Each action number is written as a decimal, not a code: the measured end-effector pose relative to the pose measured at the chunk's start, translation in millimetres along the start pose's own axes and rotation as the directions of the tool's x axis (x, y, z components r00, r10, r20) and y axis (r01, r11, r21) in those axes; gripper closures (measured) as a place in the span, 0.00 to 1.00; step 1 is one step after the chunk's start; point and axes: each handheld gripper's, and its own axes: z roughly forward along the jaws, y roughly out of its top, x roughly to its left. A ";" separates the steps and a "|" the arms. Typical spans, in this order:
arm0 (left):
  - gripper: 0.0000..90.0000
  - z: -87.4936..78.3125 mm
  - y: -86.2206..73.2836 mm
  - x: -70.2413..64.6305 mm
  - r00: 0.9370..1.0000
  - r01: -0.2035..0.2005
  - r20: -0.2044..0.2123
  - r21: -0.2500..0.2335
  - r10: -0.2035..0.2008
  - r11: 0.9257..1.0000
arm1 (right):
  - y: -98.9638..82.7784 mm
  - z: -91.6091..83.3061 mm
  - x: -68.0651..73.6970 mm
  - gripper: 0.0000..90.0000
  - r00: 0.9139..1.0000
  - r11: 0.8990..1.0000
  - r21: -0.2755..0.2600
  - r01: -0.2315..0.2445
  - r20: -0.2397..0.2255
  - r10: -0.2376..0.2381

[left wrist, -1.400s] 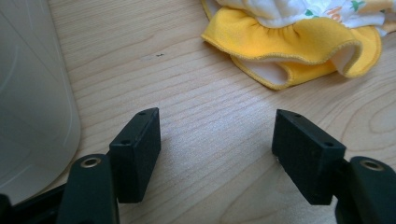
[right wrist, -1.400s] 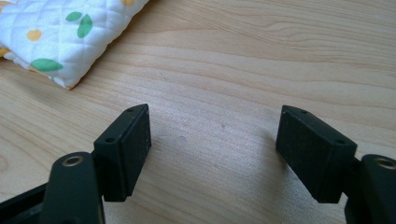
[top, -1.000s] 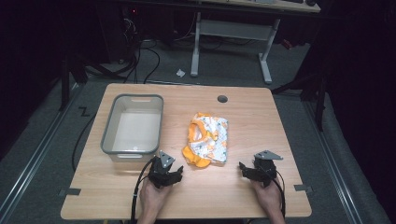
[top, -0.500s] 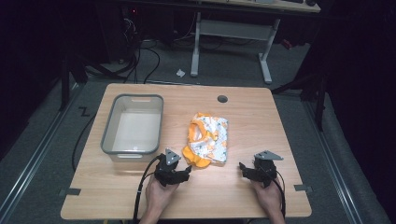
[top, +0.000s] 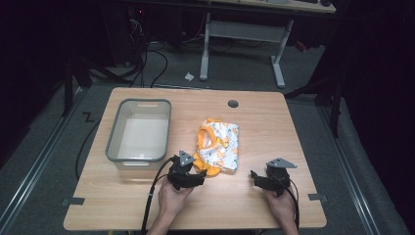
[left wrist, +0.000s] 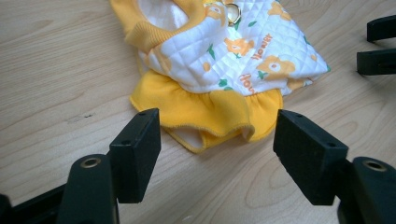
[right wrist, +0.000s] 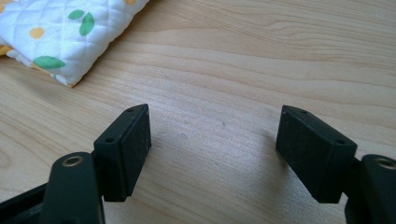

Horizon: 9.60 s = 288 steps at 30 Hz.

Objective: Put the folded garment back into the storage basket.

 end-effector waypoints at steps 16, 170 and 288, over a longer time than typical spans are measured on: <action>0.34 5.3 21.8 9.4 0.999 0.037 0.030 0.056 -0.039 0.998 | 0.0 0.0 -0.1 0.30 1.000 1.000 0.000 0.001 0.000 -0.001; 0.83 -28.8 101.3 30.8 0.985 -0.006 0.172 -0.090 0.021 0.996 | -0.6 -0.7 -0.2 0.30 1.000 1.000 0.000 0.003 -0.004 -0.003; 0.82 -124.8 79.0 174.9 0.988 0.113 -0.094 -0.106 -0.123 0.988 | -0.5 -0.6 -0.1 0.30 1.000 1.000 -0.001 0.003 -0.003 -0.003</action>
